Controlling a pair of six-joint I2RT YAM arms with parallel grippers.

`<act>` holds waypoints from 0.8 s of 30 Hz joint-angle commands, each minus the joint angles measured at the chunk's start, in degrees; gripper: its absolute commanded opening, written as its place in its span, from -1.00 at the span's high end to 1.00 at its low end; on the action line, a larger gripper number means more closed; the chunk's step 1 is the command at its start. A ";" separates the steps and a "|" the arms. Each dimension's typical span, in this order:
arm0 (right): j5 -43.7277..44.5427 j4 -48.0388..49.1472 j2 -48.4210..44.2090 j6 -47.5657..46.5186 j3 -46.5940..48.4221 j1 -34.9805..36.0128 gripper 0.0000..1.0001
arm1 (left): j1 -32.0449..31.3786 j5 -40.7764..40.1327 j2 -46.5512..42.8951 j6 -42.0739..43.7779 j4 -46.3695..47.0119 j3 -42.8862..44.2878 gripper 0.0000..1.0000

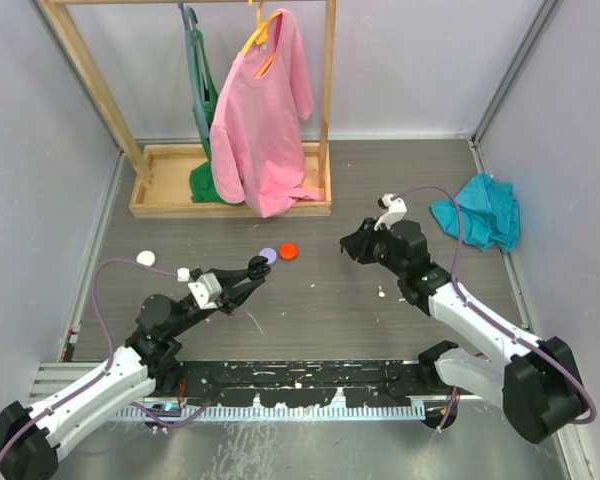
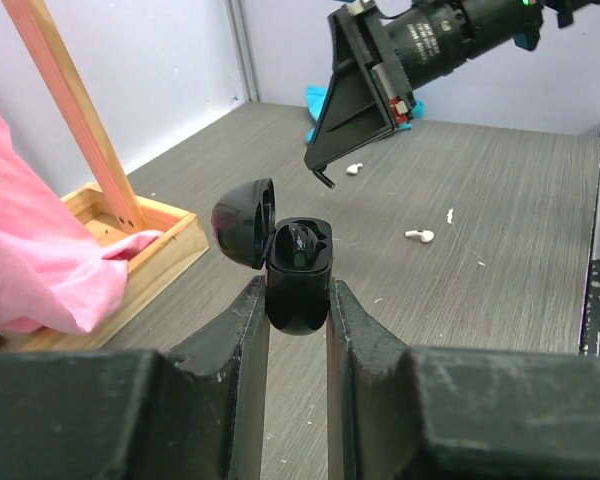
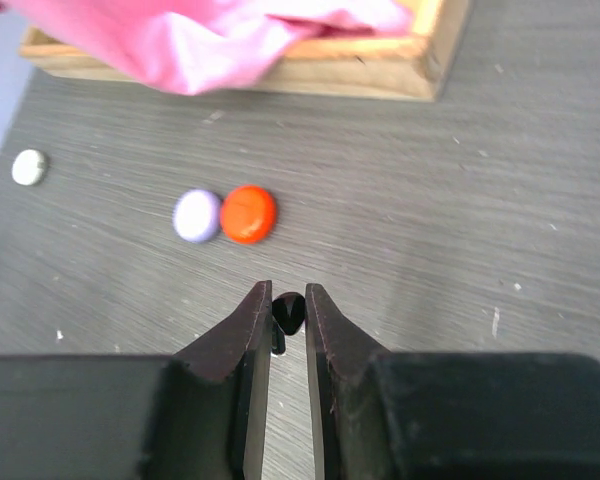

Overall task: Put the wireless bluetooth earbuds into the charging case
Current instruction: Pick up the earbud from the center of the board, then place the earbud in the charging case.

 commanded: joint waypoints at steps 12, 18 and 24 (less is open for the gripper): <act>-3.52 36.57 -9.34 -5.70 -7.77 12.76 0.69 | -0.11 -0.25 -1.58 -0.23 4.48 0.11 0.99; -2.60 44.65 -7.30 -7.08 -7.69 18.18 0.68 | -0.08 -0.28 -1.87 -0.45 5.21 -0.22 0.99; -2.44 49.81 -4.32 -8.86 -6.58 22.83 0.68 | -0.04 0.01 -2.31 -0.75 5.19 -0.22 0.99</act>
